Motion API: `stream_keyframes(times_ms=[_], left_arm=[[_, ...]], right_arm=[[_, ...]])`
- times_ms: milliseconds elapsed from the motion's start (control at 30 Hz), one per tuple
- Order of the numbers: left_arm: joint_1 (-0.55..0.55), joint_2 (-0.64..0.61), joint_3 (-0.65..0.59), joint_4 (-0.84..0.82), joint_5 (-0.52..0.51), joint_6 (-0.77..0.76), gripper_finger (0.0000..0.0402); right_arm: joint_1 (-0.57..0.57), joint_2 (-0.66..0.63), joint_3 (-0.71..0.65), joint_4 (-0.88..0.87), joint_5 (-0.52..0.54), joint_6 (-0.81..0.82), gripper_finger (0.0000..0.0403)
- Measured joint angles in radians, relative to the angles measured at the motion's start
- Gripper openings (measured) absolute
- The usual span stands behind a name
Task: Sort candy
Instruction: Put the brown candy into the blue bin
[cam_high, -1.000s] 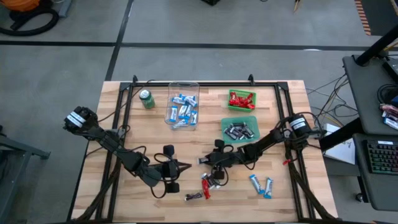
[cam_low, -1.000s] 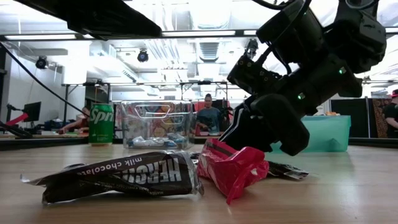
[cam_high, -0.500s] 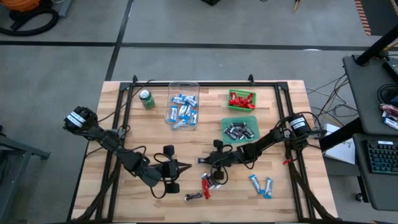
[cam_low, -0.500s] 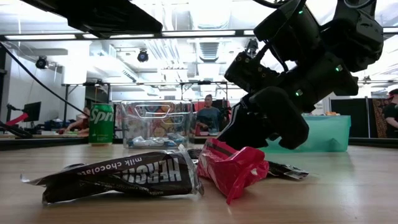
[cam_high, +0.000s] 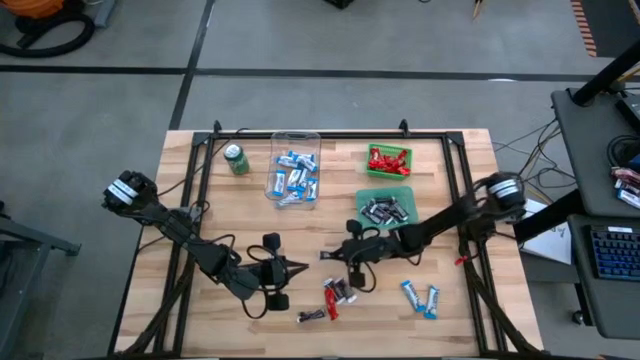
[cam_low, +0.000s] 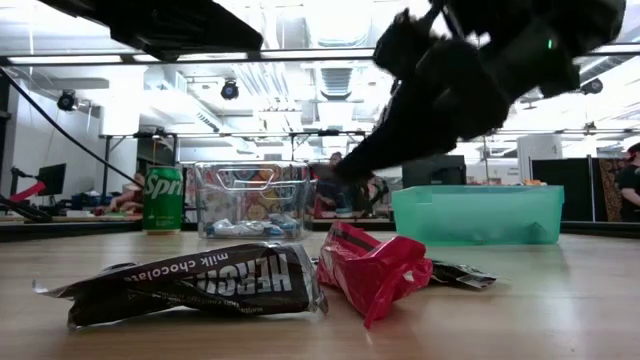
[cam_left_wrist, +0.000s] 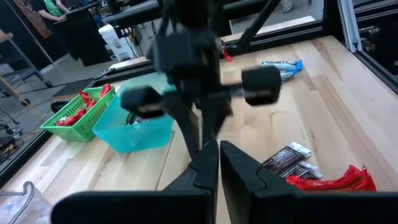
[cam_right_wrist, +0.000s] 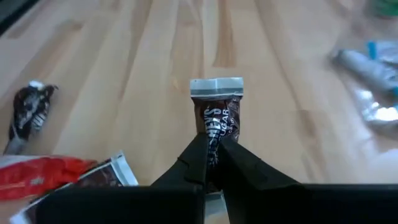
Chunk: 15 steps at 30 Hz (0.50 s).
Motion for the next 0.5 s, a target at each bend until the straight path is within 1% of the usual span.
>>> stream_keyframes(times_ms=[167, 333, 500], left_arm=[[0.001, 0.0, 0.0, 0.003, 0.0, -0.016, 0.0], [0.002, 0.0, 0.0, 0.004, -0.001, -0.017, 0.0], [0.004, 0.0, 0.0, 0.004, -0.002, -0.017, 0.0]], right_arm=[[-0.019, -0.168, 0.0, -0.185, 0.005, -0.035, 0.0016], [-0.051, -0.349, 0.001, -0.44, 0.015, -0.053, 0.0009], [-0.092, -0.505, 0.001, -0.683, 0.017, -0.036, 0.0009]])
